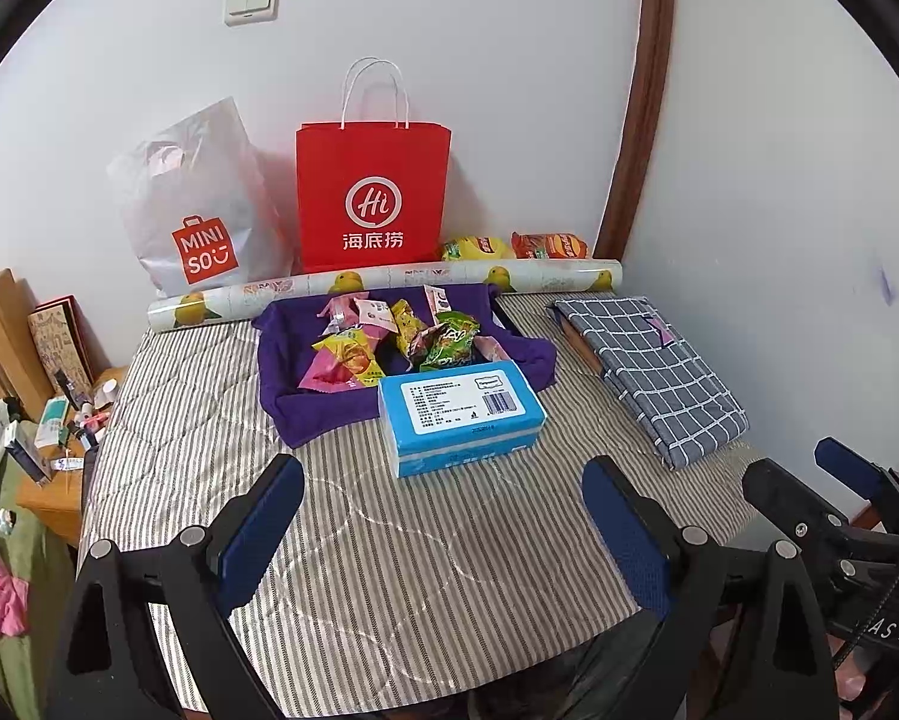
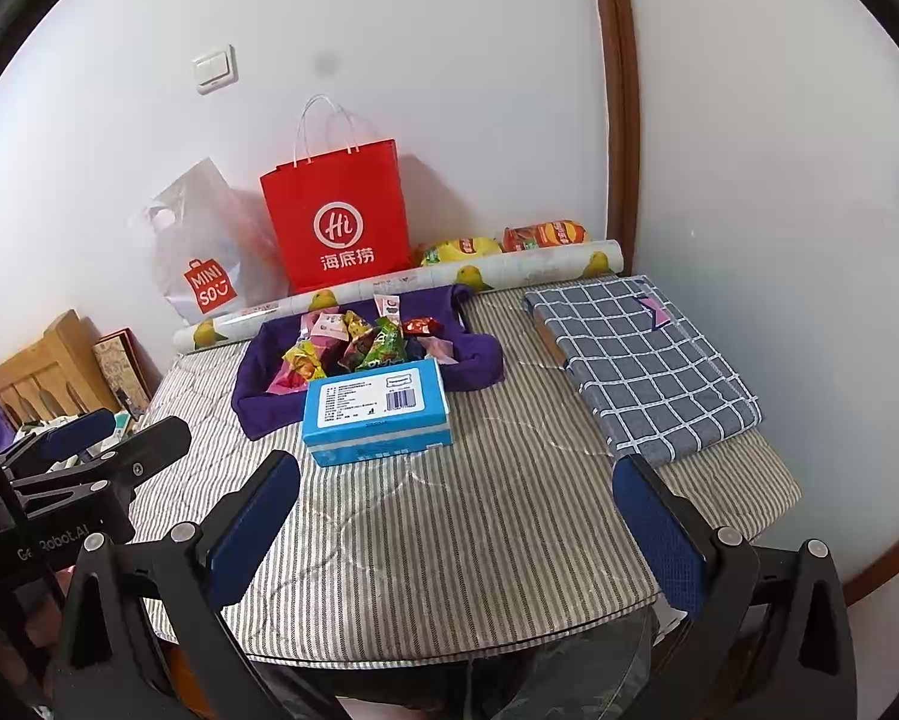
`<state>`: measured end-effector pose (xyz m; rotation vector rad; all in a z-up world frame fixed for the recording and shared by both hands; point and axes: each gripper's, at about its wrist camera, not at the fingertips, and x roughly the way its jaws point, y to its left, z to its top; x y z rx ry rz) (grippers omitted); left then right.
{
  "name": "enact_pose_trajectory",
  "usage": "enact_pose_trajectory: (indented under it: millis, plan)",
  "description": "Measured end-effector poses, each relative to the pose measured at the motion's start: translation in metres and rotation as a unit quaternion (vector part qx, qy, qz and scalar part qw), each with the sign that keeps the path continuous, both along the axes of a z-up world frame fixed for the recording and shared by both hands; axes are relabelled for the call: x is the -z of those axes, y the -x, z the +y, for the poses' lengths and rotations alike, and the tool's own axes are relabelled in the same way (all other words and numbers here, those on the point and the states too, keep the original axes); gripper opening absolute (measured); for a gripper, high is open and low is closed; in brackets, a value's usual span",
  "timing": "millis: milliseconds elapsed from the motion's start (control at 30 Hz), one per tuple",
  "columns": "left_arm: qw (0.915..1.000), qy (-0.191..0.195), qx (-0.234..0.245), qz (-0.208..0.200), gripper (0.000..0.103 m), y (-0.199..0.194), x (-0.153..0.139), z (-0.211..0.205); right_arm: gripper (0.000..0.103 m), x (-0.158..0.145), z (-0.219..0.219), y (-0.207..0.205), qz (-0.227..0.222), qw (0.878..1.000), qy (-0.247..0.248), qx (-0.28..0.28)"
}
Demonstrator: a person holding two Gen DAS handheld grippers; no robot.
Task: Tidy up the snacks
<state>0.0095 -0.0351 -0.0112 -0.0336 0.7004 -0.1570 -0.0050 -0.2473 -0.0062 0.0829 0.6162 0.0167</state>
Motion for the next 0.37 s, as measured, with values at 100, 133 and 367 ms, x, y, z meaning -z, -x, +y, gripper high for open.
enact_pose_trajectory:
  millis: [100, 133, 367]
  plan:
    - [1.0000, 0.000, 0.000, 0.000, 0.094, 0.0004, 0.0000, 0.0002, 0.103, -0.0018, 0.0005, 0.0021, -0.001, 1.000, 0.000, -0.001]
    - [1.0000, 0.000, 0.000, 0.000, 0.094, 0.0005, -0.0001, 0.0007, 0.103, -0.0019, 0.0006, 0.0022, -0.002, 1.000, 0.000, -0.001]
    - [1.0000, 0.001, -0.004, -0.003, 0.094, 0.0009, -0.0006, 0.0005, 0.102, -0.0030, 0.0011, 0.0032, -0.003, 1.000, -0.001, -0.001]
